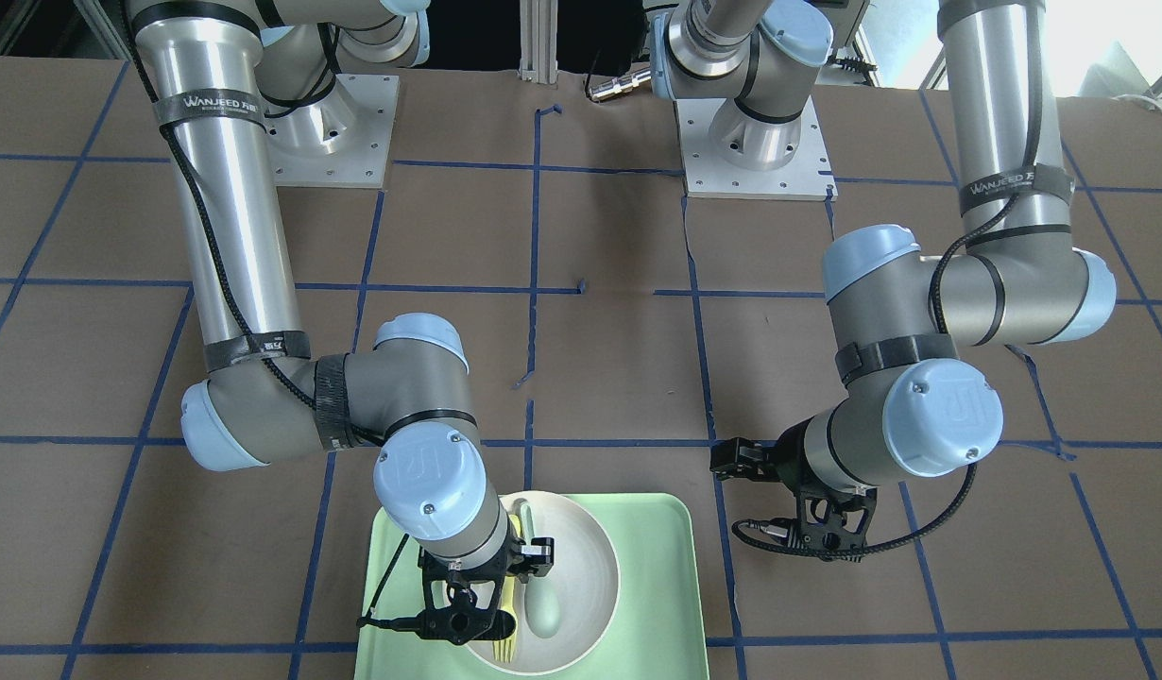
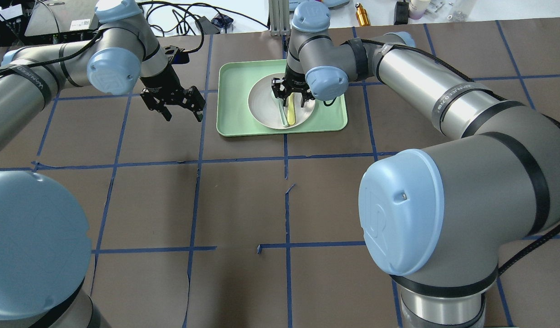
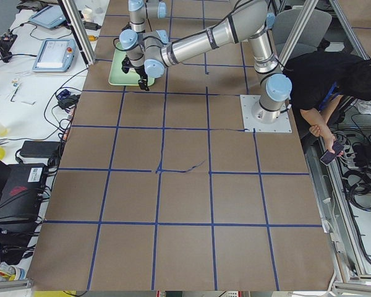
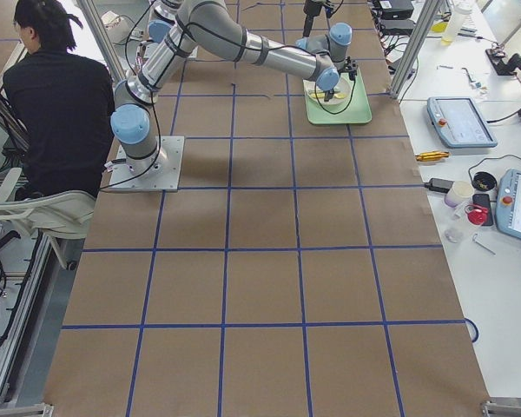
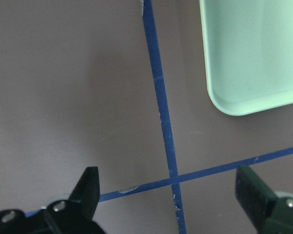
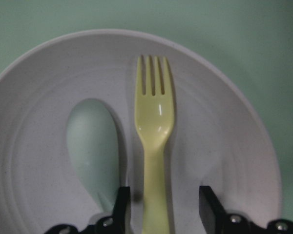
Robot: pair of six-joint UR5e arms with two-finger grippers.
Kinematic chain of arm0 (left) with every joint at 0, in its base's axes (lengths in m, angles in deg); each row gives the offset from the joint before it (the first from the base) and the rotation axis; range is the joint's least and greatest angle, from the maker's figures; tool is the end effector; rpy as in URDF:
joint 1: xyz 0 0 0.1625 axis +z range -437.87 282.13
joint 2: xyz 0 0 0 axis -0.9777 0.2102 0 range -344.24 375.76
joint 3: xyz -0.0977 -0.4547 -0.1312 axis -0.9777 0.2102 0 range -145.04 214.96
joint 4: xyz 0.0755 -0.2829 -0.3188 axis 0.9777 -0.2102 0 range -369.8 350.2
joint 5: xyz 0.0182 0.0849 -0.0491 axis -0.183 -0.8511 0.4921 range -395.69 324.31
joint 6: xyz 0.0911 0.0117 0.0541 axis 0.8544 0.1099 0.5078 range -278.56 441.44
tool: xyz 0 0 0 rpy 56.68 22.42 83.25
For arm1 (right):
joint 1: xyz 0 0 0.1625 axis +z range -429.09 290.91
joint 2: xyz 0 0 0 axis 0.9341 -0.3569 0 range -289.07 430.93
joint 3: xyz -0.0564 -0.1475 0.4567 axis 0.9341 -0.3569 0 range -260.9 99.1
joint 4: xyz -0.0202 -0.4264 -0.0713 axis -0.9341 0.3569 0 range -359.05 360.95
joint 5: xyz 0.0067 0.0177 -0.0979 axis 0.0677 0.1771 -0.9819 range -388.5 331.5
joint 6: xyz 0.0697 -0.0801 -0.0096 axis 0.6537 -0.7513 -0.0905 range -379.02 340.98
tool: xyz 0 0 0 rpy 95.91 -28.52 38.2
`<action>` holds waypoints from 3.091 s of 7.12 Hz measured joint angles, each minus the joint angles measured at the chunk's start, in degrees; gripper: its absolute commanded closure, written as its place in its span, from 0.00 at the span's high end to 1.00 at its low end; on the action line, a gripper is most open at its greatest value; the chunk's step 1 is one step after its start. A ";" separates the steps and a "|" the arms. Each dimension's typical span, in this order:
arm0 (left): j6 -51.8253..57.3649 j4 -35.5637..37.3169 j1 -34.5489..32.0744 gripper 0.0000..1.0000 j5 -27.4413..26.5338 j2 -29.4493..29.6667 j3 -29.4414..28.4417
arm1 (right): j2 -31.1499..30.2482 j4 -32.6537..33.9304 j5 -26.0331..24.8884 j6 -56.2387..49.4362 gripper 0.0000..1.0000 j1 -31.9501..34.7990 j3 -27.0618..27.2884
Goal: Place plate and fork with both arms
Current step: 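Close the right gripper on the yellow fork's handle and lift it, then move the fork beside the plate and set it on the tray with the right gripper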
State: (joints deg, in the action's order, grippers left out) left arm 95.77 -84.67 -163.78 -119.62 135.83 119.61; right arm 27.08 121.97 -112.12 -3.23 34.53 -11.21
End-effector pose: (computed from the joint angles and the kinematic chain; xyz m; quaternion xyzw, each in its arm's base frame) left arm -0.0945 -0.7055 0.2873 -0.0844 -0.9915 -0.0739 0.0654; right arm 0.3359 -0.7705 0.2212 0.0163 0.9973 -0.0295 0.0652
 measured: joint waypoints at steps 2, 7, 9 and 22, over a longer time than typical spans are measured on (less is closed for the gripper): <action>0.00 0.04 0.00 1.00 0.00 -0.14 -0.04 | -0.16 -0.02 -1.20 0.11 0.59 0.00 -0.41; 0.00 -0.02 -0.02 1.00 0.00 -0.36 0.00 | 0.44 -0.22 -1.67 0.58 0.55 0.01 -0.26; 0.00 -0.02 0.01 1.00 -0.02 -0.36 0.00 | 0.64 -0.29 -1.43 0.55 0.16 0.01 -0.24; 0.22 0.07 -0.03 1.00 -0.09 -1.06 -0.10 | -2.75 -1.20 2.35 -10.35 0.00 -9.42 1.77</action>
State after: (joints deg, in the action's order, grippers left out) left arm 95.99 -84.60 -163.81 -119.71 134.77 119.51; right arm 24.32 120.77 -109.77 -13.58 25.11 -9.44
